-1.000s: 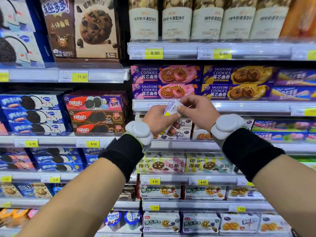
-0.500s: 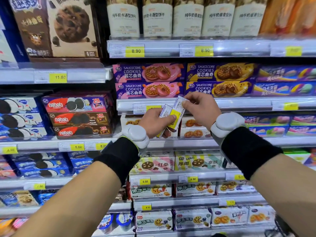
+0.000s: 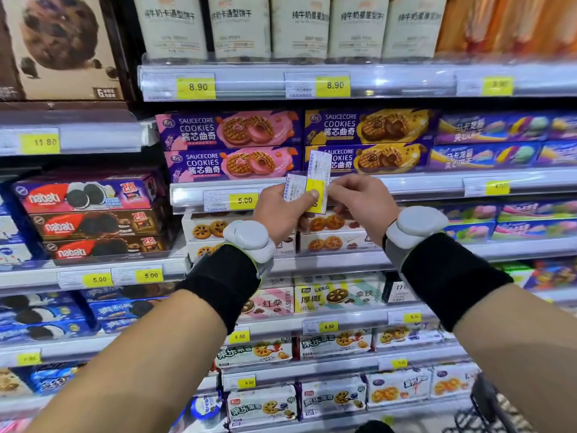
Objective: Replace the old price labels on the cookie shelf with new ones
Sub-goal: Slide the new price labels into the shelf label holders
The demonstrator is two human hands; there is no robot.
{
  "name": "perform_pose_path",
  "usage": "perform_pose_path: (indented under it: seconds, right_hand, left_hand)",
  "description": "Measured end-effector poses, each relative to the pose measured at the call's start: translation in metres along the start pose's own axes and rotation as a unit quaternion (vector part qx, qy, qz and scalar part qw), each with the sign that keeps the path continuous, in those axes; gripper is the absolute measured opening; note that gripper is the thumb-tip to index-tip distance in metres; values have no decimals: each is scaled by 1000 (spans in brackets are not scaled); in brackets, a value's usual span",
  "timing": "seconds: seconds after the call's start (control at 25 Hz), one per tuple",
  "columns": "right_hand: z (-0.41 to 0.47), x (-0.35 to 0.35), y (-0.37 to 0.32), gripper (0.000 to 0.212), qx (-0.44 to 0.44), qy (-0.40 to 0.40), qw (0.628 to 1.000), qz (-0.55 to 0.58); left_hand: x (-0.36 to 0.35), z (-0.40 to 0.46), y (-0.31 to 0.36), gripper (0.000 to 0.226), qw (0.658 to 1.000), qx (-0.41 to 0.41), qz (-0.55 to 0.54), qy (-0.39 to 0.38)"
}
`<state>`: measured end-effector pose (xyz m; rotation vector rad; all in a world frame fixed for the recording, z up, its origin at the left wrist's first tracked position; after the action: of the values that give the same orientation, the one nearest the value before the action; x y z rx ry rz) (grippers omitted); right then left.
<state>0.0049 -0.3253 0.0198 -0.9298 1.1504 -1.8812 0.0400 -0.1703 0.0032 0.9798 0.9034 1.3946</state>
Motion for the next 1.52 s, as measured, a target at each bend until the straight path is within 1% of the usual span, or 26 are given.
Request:
perform_pose_path:
  seconds: [0.12, 0.2, 0.36, 0.48, 0.56, 0.64, 0.68, 0.8, 0.88, 0.96, 1.04, 1.16, 1.28, 1.36, 1.44, 1.52]
  right_hand:
    - [7, 8, 1, 12, -1, -3, 1000, 25]
    - [10, 12, 3, 13, 5, 2, 1000, 13]
    - [16, 19, 4, 13, 26, 14, 999, 16]
    - [22, 27, 2, 10, 30, 45, 998, 22]
    - [27, 34, -1, 10, 39, 68, 997, -1]
    - [32, 40, -6, 9, 59, 77, 995, -39]
    - [33, 42, -9, 7, 67, 76, 993, -57]
    - [38, 43, -9, 12, 86, 66, 989, -102]
    - [41, 40, -8, 15, 104, 54, 984, -132]
    - [42, 37, -6, 17, 116, 44, 980, -157]
    - [43, 36, -6, 19, 123, 37, 977, -169]
    - [43, 34, -8, 22, 139, 37, 971, -193]
    - [44, 31, -10, 22, 152, 40, 969, -189]
    - [47, 30, -8, 22, 155, 46, 969, -186]
    - [48, 31, -5, 21, 157, 48, 970, -181]
    - [49, 30, -4, 19, 162, 46, 972, -165]
  left_hand:
    - [-15, 1, 1, 3, 1000, -8, 3, -10]
    - [-21, 1, 3, 3, 1000, -12, 10, -16]
    - [-27, 2, 9, 7, 999, -13, 28, -18]
    - [-24, 6, 17, 20, 995, -47, 86, -11]
    - [-19, 11, 21, 22, 994, -53, 100, 7]
    - [-15, 17, 27, 17, 988, -77, 133, 26]
    - [-13, 20, 30, 13, 979, -102, 173, 33]
    - [-12, 22, 34, 8, 946, -163, 278, 30]
    - [-13, 22, 31, 13, 924, -201, 324, 20]
    - [-16, 22, 27, 20, 895, -237, 379, 14]
    - [-16, 23, 26, 26, 874, -253, 415, 20]
    - [-13, 24, 27, 32, 863, -262, 431, 26]
    - [-15, 24, 27, 44, 840, -276, 466, 15]
    - [-17, 23, 23, 51, 835, -278, 474, 13]
    - [-18, 22, 21, 53, 831, -285, 477, 16]
    - [-18, 22, 20, 49, 825, -290, 485, 25]
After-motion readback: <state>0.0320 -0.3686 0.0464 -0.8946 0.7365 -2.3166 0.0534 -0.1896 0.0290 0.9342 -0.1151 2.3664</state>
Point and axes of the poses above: each hand's wrist, its own z-axis towards the middle knuckle, its own x-axis out of the back of the hand, y = z × x, the point moved 5 cm from there along z, towards the middle knuckle, and after that the axes turned 11 degrees about y, right-handed, at the moved point
